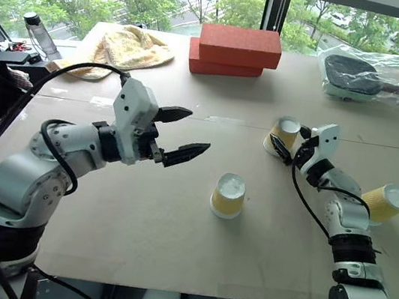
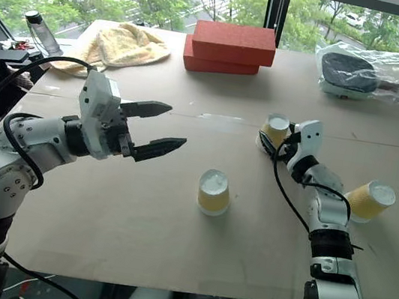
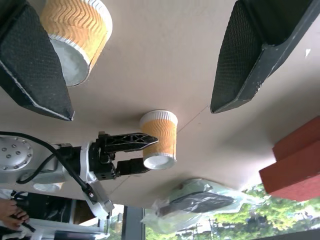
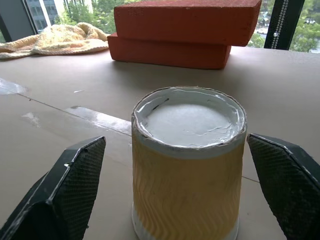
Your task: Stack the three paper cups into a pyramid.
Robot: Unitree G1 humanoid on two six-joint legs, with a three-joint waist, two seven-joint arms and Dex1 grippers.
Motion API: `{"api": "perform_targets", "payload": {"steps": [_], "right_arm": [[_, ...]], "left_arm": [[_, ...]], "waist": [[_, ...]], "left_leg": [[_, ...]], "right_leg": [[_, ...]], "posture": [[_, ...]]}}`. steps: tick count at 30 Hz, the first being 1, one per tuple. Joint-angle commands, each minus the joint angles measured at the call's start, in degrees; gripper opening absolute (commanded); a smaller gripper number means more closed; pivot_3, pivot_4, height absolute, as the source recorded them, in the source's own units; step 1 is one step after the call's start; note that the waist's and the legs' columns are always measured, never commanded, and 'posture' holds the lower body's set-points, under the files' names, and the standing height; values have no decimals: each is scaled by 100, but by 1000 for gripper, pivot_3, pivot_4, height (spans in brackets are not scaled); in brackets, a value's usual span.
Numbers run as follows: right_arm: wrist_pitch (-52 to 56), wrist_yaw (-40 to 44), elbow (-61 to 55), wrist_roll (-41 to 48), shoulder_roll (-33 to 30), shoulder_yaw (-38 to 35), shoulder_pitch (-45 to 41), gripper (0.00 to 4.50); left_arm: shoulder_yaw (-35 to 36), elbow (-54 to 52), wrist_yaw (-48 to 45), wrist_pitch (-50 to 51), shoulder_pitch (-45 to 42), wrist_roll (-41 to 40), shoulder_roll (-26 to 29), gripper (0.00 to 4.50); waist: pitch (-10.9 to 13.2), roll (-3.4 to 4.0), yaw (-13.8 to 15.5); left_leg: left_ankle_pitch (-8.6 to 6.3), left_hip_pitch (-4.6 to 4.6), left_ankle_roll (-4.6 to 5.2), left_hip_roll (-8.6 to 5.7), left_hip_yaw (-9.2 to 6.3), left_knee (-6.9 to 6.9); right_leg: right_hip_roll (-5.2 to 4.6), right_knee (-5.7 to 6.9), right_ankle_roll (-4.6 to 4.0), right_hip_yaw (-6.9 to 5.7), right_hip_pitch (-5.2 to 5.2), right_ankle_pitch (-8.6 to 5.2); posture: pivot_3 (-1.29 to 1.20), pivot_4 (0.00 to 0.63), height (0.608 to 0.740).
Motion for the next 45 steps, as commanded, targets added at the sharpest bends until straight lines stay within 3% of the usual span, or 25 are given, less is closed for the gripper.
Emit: {"api": "perform_targets", "payload": {"steps": [1,7,10,13,14,21,24,29,35,45], "right_arm": [[-422,-67,292,-61,80,-108,-285,4500],[-800,-81,581,-140,147,-121,-459,4500],[-904,-84,609,-132,185,-139,-478,3771],[-935,-56,577,-161,152,-123,-456,2401],[-931,-43,547,-156,139,-132,-435,2162],[-574,403,-570,206,-197,-231,115,2162],[206,1022,-1953,1047,-536,-267,918,2162],[801,1772,-3458,1641,-1220,-218,2435,2162],[429,2104,-3997,1487,-1286,69,3311,2162],[-125,1984,-3951,799,-938,744,3485,2162]], "left_arm": [[90,-502,222,487,-152,-360,166,4477],[39,-610,397,717,-214,-513,130,4477],[18,-562,362,670,-195,-461,143,4500],[-12,-552,300,633,-167,-478,126,4500],[-28,-551,262,610,-147,-468,133,4500],[28,-507,-300,274,60,-325,375,4500],[133,-464,-1006,-192,283,-237,614,4500],[244,-188,-2328,-977,706,-183,920,4500],[-82,197,-3180,-1598,752,145,1031,4500],[-328,421,-3529,-1758,301,221,1037,4500]], "waist": [[4,1,-1],[9,4,-6],[10,4,-7],[11,4,-6],[11,4,-7],[16,6,5],[17,7,17],[22,15,22],[24,16,-5],[28,9,14]], "left_leg": [[0,-1,0,1,0,0],[3,0,-5,2,-1,-1],[3,0,-6,2,-1,-1],[3,0,-6,2,0,-1],[3,-1,-6,2,1,-1],[3,-3,-6,2,0,-3],[3,-4,-6,2,0,-5],[2,-3,-5,1,0,-12],[-13,16,20,-2,11,-10],[-12,4,19,-3,5,-4]], "right_leg": [[-1,1,0,0,-1,0],[0,5,1,0,-3,-1],[0,5,1,1,-4,-1],[-1,5,1,1,-5,-1],[-1,5,1,2,-4,-1],[-3,3,1,1,-6,-1],[-4,2,1,0,-6,-1],[-6,-1,7,2,-6,-6],[4,9,7,6,-1,-7],[6,4,9,4,-4,-8]], "posture": [[0,150,730],[0,150,730],[0,150,730],[0,150,730],[0,150,730],[0,150,730],[0,150,730],[0,150,730],[0,150,730],[0,150,730]]}}
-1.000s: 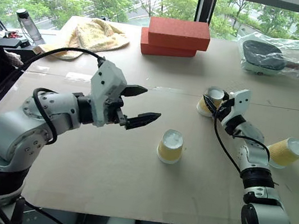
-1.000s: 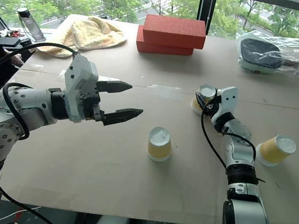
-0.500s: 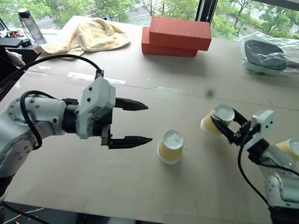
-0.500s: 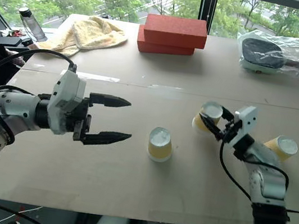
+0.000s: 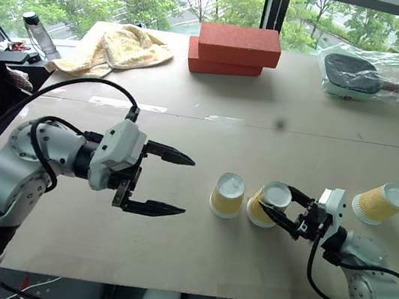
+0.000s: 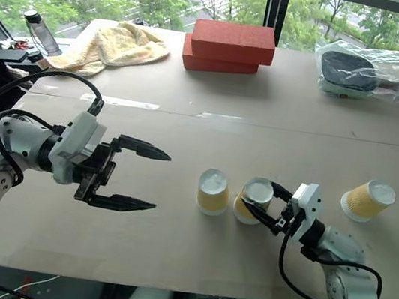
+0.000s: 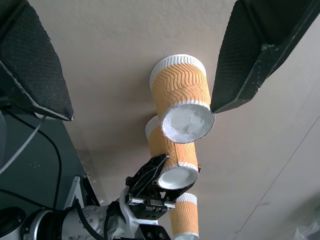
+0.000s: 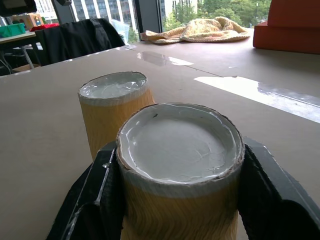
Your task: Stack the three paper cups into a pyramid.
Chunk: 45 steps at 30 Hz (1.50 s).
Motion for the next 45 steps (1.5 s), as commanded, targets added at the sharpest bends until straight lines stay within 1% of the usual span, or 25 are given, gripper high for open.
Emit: {"api": "perform_targets", "payload": {"steps": [1,5,7,8,9,10,11,13,19,26,29,32,35,37,39,41,45], "right_arm": [[-318,-24,-29,-244,114,218,8,2162],[-283,-59,2,-213,205,269,-41,2162],[-88,-41,-24,-114,183,275,-76,2162],[-64,-54,-27,-120,169,260,-92,2661],[-50,-51,-34,-119,154,239,-104,2967],[-56,-58,-42,-122,141,207,-112,3370],[-61,-54,-52,-110,131,175,-117,3621],[-9,-19,-110,-39,84,119,-101,4462],[-59,-11,-430,288,31,-162,71,4462],[32,-229,-1075,500,-119,-604,633,4462],[-216,-441,-1231,366,-91,-838,859,4462],[-432,-991,-1327,376,168,-1339,1060,4462],[-545,-1578,-1356,312,340,-1968,1170,4462],[-523,-2142,-1292,70,402,-2370,1080,4462],[-491,-2757,-962,-323,290,-2900,902,4462],[-347,-3096,-682,-658,147,-3153,858,4462],[-66,-3346,-344,-482,230,-3319,765,4462]], "left_arm": [[4,-52,-65,-62,-176,18,75,4500],[-23,-49,-114,-71,-223,75,82,4500],[-51,-62,-137,-63,-242,107,91,4500],[-61,-68,-133,-53,-257,110,83,4500],[-71,-71,-126,-43,-274,109,75,4500],[-82,-66,-129,-48,-287,120,74,4500],[-91,-59,-129,-45,-302,121,71,4500],[-111,-37,-143,-48,-330,127,73,4500],[-163,28,-96,134,-417,33,40,4500],[-222,129,-91,317,-562,-108,-65,4500],[-240,238,-103,431,-684,-225,-163,4500],[-343,343,-7,623,-1013,-327,-330,4500],[-493,482,322,980,-1510,-389,-585,4500],[-610,612,557,1130,-1784,-282,-758,4500],[-787,779,707,1271,-2137,-213,-960,4500],[-885,864,761,1373,-2369,-199,-1077,4500],[-1013,902,640,1413,-2556,-149,-1093,4500]], "waist": [[0,-3,-6],[1,-4,-6],[1,-4,-8],[1,-4,-9],[1,-4,-9],[1,-4,-6],[1,-4,-2],[1,-4,0],[1,-5,9],[2,-5,17],[1,-7,27],[0,-7,42],[1,-8,97],[0,-8,124],[1,-9,126],[0,-8,126],[1,-7,115]], "left_leg": [[1,0,-1,0,0,0],[4,2,-7,2,-3,0],[4,2,-7,2,-2,0],[4,2,-7,3,-2,0],[4,3,-7,3,0,1],[4,3,-7,3,0,1],[4,3,-7,3,-1,1],[4,2,-7,2,-1,1],[4,1,-6,2,-2,1],[4,0,-7,2,-3,2],[4,0,-7,1,-4,3],[5,0,-8,0,-5,4],[13,-4,-22,-3,-8,9],[13,-4,-22,-6,-5,12],[13,-3,-23,-8,-3,12],[14,-4,-24,-14,-1,15],[14,-4,-24,-7,-8,11]], "right_leg": [[2,0,0,0,0,0],[8,3,0,0,0,0],[8,3,0,0,0,0],[8,3,0,0,0,0],[8,3,0,0,0,0],[8,3,0,0,0,0],[8,3,0,0,0,0],[8,3,0,0,0,0],[8,3,0,0,0,0],[7,3,0,0,0,0],[7,3,1,0,0,0],[8,5,1,0,1,0],[8,5,1,-1,1,0],[8,6,1,0,1,1],[8,7,2,0,1,1],[8,7,2,0,1,1],[20,7,1,8,0,1]], "posture": [[0,150,730],[0,150,730],[0,150,730],[0,150,730],[0,150,730],[0,150,730],[0,150,730],[0,150,730],[0,150,730],[0,150,730],[0,150,730],[0,150,730],[0,150,730],[0,150,730],[0,150,730],[0,150,730],[0,150,730]]}}
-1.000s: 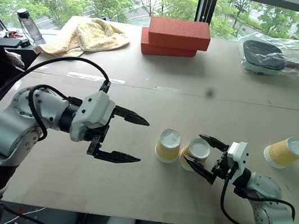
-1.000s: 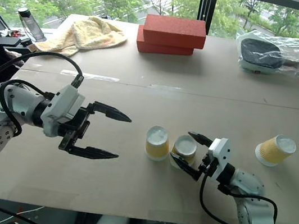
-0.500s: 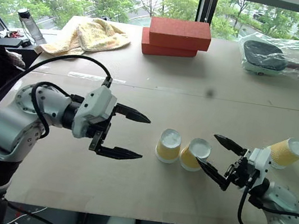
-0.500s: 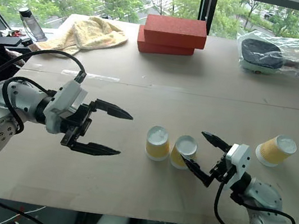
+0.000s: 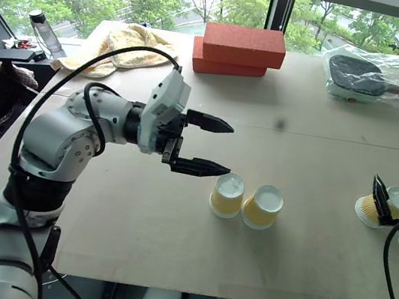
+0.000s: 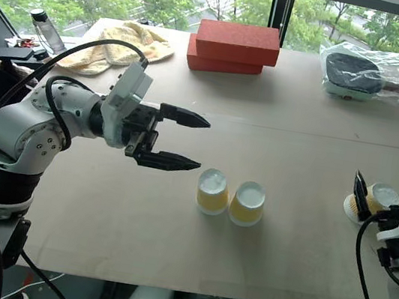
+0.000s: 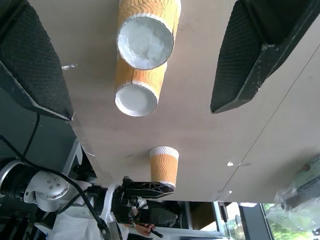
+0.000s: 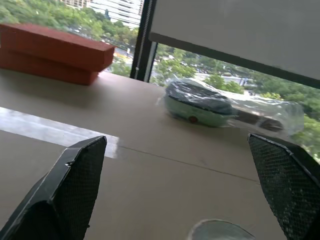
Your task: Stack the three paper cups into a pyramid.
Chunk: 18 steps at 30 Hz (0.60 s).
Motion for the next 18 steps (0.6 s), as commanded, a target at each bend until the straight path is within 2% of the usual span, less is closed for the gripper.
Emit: {"api": "perform_targets", "payload": {"steps": [1,6,17,18], "right_arm": [[269,-273,179,157,60,-195,-95,4462],[788,-366,392,371,96,-121,-216,4462],[658,-241,767,155,35,16,-393,4462],[601,-210,773,104,8,38,-391,3941]], "left_arm": [[-56,-32,-156,-8,-155,43,48,4500],[-137,-49,-237,-62,-80,176,110,4500],[-46,-118,31,187,-2,101,77,4500],[-49,-100,45,189,-3,120,82,4500]], "waist": [[-2,7,-9],[-2,11,-27],[-2,11,-4],[-1,11,-3]], "left_leg": [[0,0,0,2,-1,-1],[0,5,0,0,5,-5],[0,1,1,-2,2,-3],[0,1,0,-2,3,-2]], "right_leg": [[2,1,0,0,-1,0],[2,1,-1,9,-1,0],[-2,0,-1,8,0,0],[-2,0,-1,8,-1,0]], "posture": [[0,150,730],[0,150,730],[0,150,730],[0,150,730]]}}
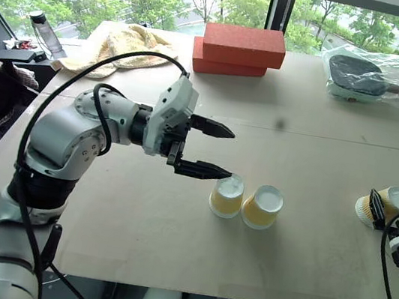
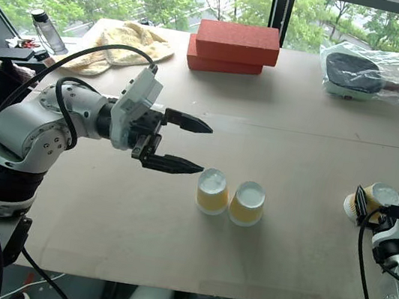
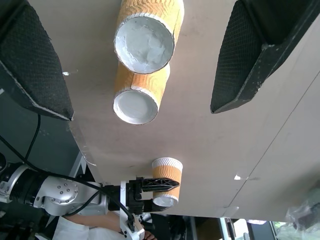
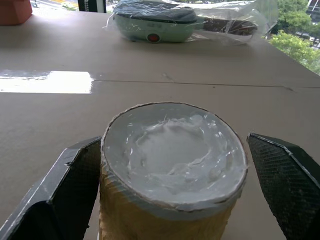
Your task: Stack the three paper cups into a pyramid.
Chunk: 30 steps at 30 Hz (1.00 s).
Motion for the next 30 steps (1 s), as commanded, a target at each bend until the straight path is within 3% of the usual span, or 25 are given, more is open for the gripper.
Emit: {"api": "perform_targets", "payload": {"steps": [1,3,8,17,23,30], "right_arm": [[-224,32,-109,-30,-75,-45,-59,3656],[-299,82,-146,-72,-105,-10,-53,2759],[-277,469,-669,116,-261,292,-209,2759],[1623,1468,-2627,2410,-1086,1282,-998,2759],[2322,1960,-2970,2397,-1822,2308,-1812,2759],[2676,2019,-2961,2586,-1775,2800,-2482,2759]], "left_arm": [[157,-106,85,58,-12,-33,21,4500],[164,-58,117,105,0,-51,7,4500],[210,-7,74,2,85,16,64,4500],[659,-346,-480,-528,807,-21,648,4500],[1016,-757,-666,-707,1469,-67,954,4500],[1129,-1043,-525,-692,1729,-117,1039,4500]], "waist": [[0,0,2],[0,0,1],[0,0,-23],[5,-2,-94],[8,-9,-69],[16,-22,-35]], "left_leg": [[0,0,0,0,0,0],[0,0,0,0,0,0],[0,1,0,0,1,0],[0,-3,0,10,-9,-3],[-7,-10,12,7,-6,4],[-12,-12,21,9,-18,4]], "right_leg": [[0,0,0,0,0,0],[0,0,0,0,0,0],[0,1,0,2,0,0],[3,-1,0,-7,-1,0],[-7,-6,0,-3,-1,0],[-4,-3,0,-9,-1,0]], "posture": [[0,150,730],[0,150,730],[0,150,730],[0,150,730],[0,150,730],[0,150,730]]}}
